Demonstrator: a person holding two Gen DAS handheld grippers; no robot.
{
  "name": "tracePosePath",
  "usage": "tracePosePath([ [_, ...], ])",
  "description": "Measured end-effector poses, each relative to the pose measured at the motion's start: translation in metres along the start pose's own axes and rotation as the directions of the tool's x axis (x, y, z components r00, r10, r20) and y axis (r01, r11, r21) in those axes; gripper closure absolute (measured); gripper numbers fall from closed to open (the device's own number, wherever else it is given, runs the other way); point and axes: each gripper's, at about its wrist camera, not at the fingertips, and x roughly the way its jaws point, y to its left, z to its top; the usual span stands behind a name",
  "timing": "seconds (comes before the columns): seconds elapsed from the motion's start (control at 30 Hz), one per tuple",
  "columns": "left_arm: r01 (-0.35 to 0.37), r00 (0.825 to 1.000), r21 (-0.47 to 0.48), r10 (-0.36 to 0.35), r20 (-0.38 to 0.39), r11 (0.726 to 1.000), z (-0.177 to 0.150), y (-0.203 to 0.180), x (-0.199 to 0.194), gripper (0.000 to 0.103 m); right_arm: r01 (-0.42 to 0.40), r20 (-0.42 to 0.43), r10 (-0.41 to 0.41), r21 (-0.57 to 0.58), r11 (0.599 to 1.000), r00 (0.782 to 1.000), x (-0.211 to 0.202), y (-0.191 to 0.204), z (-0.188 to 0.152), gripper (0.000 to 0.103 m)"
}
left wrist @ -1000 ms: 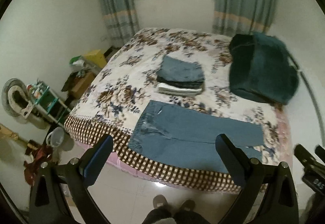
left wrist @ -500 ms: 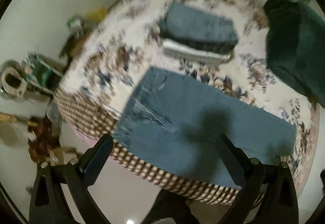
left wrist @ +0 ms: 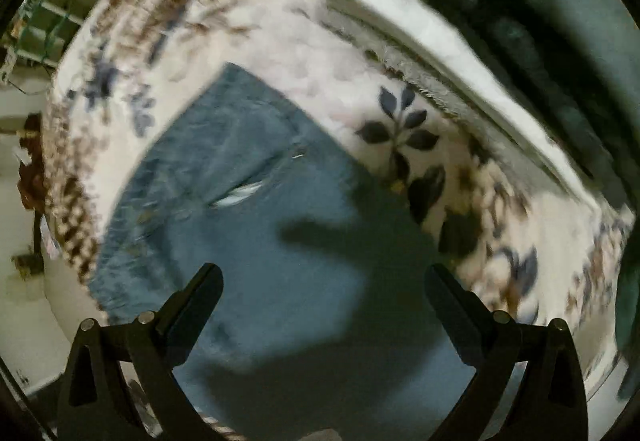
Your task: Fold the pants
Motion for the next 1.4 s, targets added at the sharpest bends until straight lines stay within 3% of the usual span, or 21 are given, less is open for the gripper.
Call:
tracePosePath([
  [0.13, 0.031, 0.998, -0.007, -0.031, -0.049, 1.000, 0.010, -0.033, 0.040, 0.000, 0.011, -0.038, -0.009, 0.066, 0.998, 0.999, 0.049, 0.001, 0.028, 0.000],
  [0.17, 0.017, 0.999, 0.009, -0.016, -0.050, 1.000, 0.009, -0.041, 0.048, 0.005, 0.019, -0.045, -0.015, 0.075, 0.997, 0.999, 0.059, 0.004, 0.032, 0.000],
  [0.33, -0.058, 0.998, 0.069, 0.059, -0.018, 0.996, 0.003, -0.058, 0.060, 0.050, 0.054, -0.101, -0.041, 0.137, 0.989, 0.994, 0.111, 0.015, 0.049, 0.000],
  [0.4, -0.062, 0.998, 0.057, 0.061, 0.029, 0.996, -0.001, -0.051, 0.049, 0.084, 0.083, -0.114, -0.066, 0.152, 0.985, 0.991, 0.127, 0.019, 0.052, 0.000],
  [0.5, -0.007, 0.999, 0.024, 0.006, 0.047, 1.000, -0.008, -0.034, 0.036, 0.099, 0.100, -0.114, -0.081, 0.171, 0.980, 0.990, 0.134, 0.022, 0.055, 0.002],
  [0.57, 0.028, 0.997, 0.039, -0.031, 0.067, 0.999, -0.017, -0.028, 0.025, 0.099, 0.106, -0.125, -0.086, 0.163, 0.981, 0.988, 0.132, 0.023, 0.056, 0.015],
  [0.63, 0.042, 0.995, 0.057, -0.047, 0.092, 0.998, -0.027, -0.025, 0.008, 0.100, 0.110, -0.115, -0.094, 0.138, 0.984, 0.989, 0.124, 0.021, 0.059, 0.051],
  [0.67, 0.056, 0.992, 0.058, -0.062, 0.108, 0.997, -0.033, -0.021, -0.004, 0.100, 0.098, -0.108, -0.084, 0.132, 0.986, 0.991, 0.121, 0.022, 0.059, 0.063],
  [0.7, 0.066, 0.990, 0.063, -0.074, 0.122, 0.996, -0.039, -0.015, -0.014, 0.100, 0.085, -0.105, -0.071, 0.130, 0.988, 0.992, 0.117, 0.021, 0.059, 0.089],
  [0.73, 0.078, 0.987, 0.065, -0.086, 0.138, 0.995, -0.044, -0.012, -0.024, 0.100, 0.075, -0.107, -0.060, 0.133, 0.988, 0.992, 0.112, 0.020, 0.057, 0.094],
  [0.83, 0.127, 0.974, 0.072, -0.138, 0.178, 0.989, -0.064, 0.004, -0.062, 0.100, 0.018, -0.083, -0.008, 0.126, 0.992, 0.997, 0.090, 0.015, 0.050, 0.097],
  [0.97, 0.207, 0.944, 0.084, -0.221, 0.245, 0.975, -0.108, 0.042, -0.127, 0.100, -0.082, -0.038, 0.085, 0.077, 0.994, 0.996, 0.045, 0.003, 0.034, 0.098],
  [1.07, 0.253, 0.919, 0.092, -0.269, 0.290, 0.963, -0.124, 0.074, -0.137, 0.100, -0.156, 0.008, 0.156, 0.032, 0.987, 0.988, 0.003, -0.011, 0.007, 0.098],
  [1.17, 0.292, 0.904, 0.075, -0.301, 0.303, 0.953, -0.149, 0.121, -0.132, 0.100, -0.209, 0.030, 0.209, 0.002, 0.978, 0.978, -0.034, -0.060, -0.021, 0.098],
  [1.3, 0.299, 0.917, 0.016, -0.292, 0.271, 0.954, -0.201, 0.185, -0.102, 0.100, -0.222, 0.026, 0.222, -0.005, 0.975, 0.975, -0.066, -0.150, -0.073, 0.098],
  [1.4, 0.265, 0.944, -0.036, -0.251, 0.212, 0.964, -0.234, 0.223, -0.056, 0.100, -0.200, 0.005, 0.200, -0.008, 0.980, 0.980, -0.058, -0.196, -0.105, 0.098],
])
